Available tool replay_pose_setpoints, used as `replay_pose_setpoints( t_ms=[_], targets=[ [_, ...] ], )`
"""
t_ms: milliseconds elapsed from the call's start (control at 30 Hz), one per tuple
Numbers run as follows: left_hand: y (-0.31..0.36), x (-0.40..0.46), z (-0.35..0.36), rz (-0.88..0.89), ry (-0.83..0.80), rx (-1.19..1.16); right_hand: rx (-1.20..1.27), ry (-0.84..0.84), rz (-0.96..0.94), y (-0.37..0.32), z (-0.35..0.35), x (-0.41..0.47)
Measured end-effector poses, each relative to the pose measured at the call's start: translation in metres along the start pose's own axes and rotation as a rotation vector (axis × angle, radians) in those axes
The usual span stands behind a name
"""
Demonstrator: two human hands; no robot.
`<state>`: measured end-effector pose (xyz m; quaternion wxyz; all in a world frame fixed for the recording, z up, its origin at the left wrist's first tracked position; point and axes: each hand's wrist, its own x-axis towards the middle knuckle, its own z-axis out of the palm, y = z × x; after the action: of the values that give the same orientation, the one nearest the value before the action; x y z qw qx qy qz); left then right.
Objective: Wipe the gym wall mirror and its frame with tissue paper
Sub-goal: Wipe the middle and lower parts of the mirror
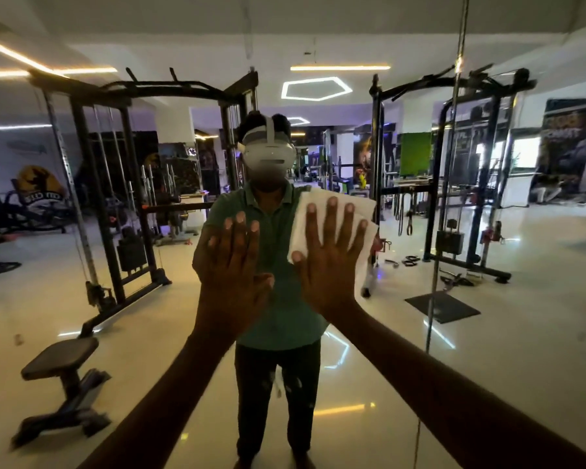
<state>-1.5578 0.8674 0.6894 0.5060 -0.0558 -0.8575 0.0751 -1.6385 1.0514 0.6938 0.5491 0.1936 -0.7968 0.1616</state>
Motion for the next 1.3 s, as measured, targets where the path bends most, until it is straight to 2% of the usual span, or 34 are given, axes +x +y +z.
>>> replay_pose_setpoints(
  t_ms=[100, 167, 267, 333, 400, 433, 500, 567, 633, 700, 800, 900, 933, 1067, 1200, 1233, 1300],
  targets=[
    [-0.004, 0.000, -0.006, 0.014, -0.006, 0.039, -0.085, -0.036, -0.350, 0.054, -0.014, 0.012],
    [-0.006, -0.001, -0.010, 0.020, -0.007, 0.051, -0.124, -0.015, -0.351, 0.099, -0.030, 0.027],
    [-0.004, -0.001, -0.014, 0.006, -0.004, 0.063, -0.076, 0.096, 0.015, 0.129, -0.042, 0.039],
    [-0.001, -0.001, -0.015, 0.000, 0.004, 0.070, -0.003, 0.166, 0.303, 0.098, -0.037, 0.044],
    [0.001, 0.000, -0.016, -0.003, 0.006, 0.059, 0.043, 0.187, 0.416, 0.051, -0.028, 0.045],
    [0.001, 0.000, -0.016, 0.000, 0.002, 0.058, 0.053, 0.152, 0.351, 0.034, -0.022, 0.039],
    [-0.001, -0.003, -0.017, -0.002, -0.006, 0.069, 0.030, 0.054, 0.078, 0.017, -0.009, 0.011],
    [-0.001, -0.011, -0.017, -0.036, -0.023, 0.091, -0.013, -0.019, -0.200, 0.028, -0.003, -0.020],
    [-0.001, -0.018, -0.015, -0.060, -0.048, 0.111, -0.077, -0.074, -0.330, 0.057, -0.001, -0.046],
    [-0.004, -0.022, -0.013, -0.054, -0.072, 0.114, -0.106, -0.082, -0.250, 0.097, -0.008, -0.068],
    [-0.008, -0.024, -0.013, -0.043, -0.090, 0.120, -0.073, -0.039, 0.053, 0.135, -0.023, -0.077],
    [-0.003, -0.024, -0.012, -0.042, -0.090, 0.154, 0.071, 0.019, 0.372, 0.081, -0.016, -0.059],
    [-0.001, -0.023, -0.011, -0.045, -0.081, 0.158, 0.100, 0.017, 0.360, 0.053, -0.009, -0.058],
    [-0.008, -0.031, -0.011, -0.040, -0.074, 0.113, 0.108, -0.089, -0.037, -0.016, 0.030, -0.099],
    [-0.008, -0.060, -0.003, -0.049, -0.102, 0.124, 0.064, -0.087, -0.271, 0.024, 0.026, -0.106],
    [-0.007, -0.063, 0.000, -0.051, -0.106, 0.118, 0.043, -0.083, -0.273, 0.047, 0.022, -0.107],
    [-0.007, -0.064, 0.003, -0.064, -0.112, 0.106, 0.000, -0.052, -0.093, 0.095, 0.009, -0.111]
  ],
)
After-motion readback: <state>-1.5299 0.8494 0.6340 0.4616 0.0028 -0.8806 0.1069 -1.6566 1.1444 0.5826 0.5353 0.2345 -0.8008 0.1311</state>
